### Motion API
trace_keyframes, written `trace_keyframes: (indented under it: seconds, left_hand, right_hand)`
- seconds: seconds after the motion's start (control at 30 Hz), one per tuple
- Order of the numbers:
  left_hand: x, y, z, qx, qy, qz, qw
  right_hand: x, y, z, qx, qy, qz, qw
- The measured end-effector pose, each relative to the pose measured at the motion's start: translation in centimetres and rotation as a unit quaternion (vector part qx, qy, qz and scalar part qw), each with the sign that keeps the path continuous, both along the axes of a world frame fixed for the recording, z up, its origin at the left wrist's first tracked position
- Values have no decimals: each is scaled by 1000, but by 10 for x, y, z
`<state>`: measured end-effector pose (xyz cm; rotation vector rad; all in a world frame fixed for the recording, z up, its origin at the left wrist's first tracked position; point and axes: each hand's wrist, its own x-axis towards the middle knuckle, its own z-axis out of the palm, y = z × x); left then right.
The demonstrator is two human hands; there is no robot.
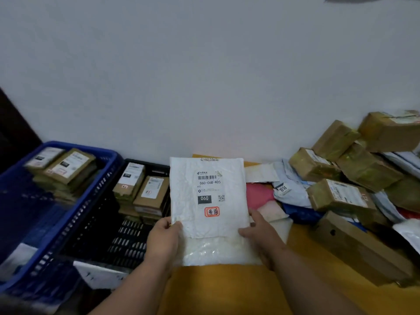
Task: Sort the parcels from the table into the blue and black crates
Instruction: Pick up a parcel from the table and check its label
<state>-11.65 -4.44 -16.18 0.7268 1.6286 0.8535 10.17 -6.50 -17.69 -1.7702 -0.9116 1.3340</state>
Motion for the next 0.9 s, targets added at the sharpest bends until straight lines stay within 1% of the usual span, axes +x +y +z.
trace_keyframes:
  seconds: [0.17, 0.33, 0.5, 0.6, 0.73, 0.83, 0.9]
  left_hand:
    - [-39, -2, -8, 1, 26, 51, 998]
    - [-109, -3, -22, -12, 36, 107, 993]
    - [-201, 12, -33, -34, 17, 152, 988]
    - [-270, 26, -42, -43, 18, 179, 983]
    - [-362, 31, -54, -63, -4, 253, 965]
    - [-413, 28, -68, -84, 5, 276, 958]
    - [-435, 30, -78, -98, -7, 283, 954]
  right_hand:
    - [-40, 23, -5, 6, -6, 55, 998]
    - [-106, 49, -10, -14, -20, 129, 991]
    - [-199, 78, -18, -26, -42, 164, 985]
    - [-268, 92, -27, -52, -28, 156, 986]
    - [-365, 102, -43, -96, -12, 175, 980]
    - [-419, 107, -56, -118, -3, 199, 973]
    - [-441, 116, -65, -132, -12, 209, 969]
